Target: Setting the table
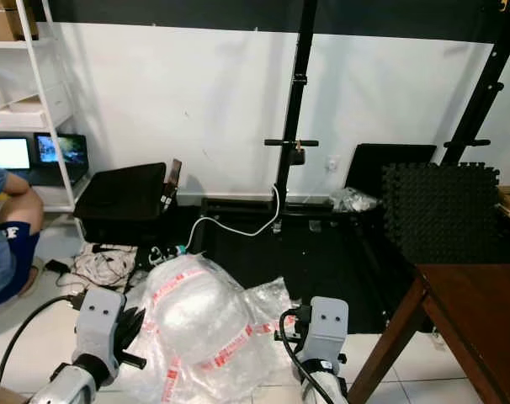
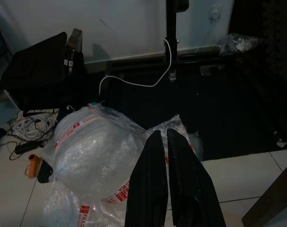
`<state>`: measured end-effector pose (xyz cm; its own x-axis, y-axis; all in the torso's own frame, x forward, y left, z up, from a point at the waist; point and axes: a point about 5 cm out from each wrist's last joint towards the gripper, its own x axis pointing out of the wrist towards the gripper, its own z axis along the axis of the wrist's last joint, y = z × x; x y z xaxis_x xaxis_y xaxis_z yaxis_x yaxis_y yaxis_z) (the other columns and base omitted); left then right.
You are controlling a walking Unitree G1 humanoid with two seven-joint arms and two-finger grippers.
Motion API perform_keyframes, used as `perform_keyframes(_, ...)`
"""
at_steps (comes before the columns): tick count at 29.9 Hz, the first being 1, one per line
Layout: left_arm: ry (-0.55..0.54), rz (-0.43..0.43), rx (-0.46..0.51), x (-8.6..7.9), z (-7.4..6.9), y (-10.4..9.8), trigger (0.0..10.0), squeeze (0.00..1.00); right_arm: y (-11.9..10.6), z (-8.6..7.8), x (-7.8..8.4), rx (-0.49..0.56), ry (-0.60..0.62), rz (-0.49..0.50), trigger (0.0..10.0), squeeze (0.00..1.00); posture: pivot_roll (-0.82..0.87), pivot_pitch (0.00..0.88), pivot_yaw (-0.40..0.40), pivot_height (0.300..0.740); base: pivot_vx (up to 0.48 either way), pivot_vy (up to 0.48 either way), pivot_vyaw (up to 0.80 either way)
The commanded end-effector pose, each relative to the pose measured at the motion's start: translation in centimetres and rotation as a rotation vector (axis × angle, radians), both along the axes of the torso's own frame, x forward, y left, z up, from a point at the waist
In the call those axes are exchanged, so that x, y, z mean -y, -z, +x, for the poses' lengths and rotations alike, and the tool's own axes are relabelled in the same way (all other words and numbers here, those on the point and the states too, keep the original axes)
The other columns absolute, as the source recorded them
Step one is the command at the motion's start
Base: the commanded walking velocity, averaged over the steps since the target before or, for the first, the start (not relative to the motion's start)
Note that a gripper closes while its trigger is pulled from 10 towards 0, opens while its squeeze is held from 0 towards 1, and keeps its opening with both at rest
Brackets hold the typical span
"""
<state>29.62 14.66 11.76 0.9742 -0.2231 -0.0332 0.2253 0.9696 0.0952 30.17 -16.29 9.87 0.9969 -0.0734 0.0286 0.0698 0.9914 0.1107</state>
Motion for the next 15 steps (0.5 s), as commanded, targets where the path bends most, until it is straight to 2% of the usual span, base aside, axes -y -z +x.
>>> perform_keyframes(1, -0.01, 0.004, -0.023, -0.15, -0.07, 0.62, 10.0, 0.0, 0.53, -0.15, 0.15, -0.02, 0.005, 0.004, 10.0, 0.0, 0.02, 0.08, 0.065, 0.74, 0.0, 0.0, 0.0)
perform_keyframes(15, -0.007, 0.005, -0.022, -0.17, -0.08, 0.62, 10.0, 0.0, 0.69, -0.24, -0.07, -0.025, 0.002, 0.009, 10.0, 0.0, 0.02, 0.08, 0.066, 0.74, 0.0, 0.0, 0.0)
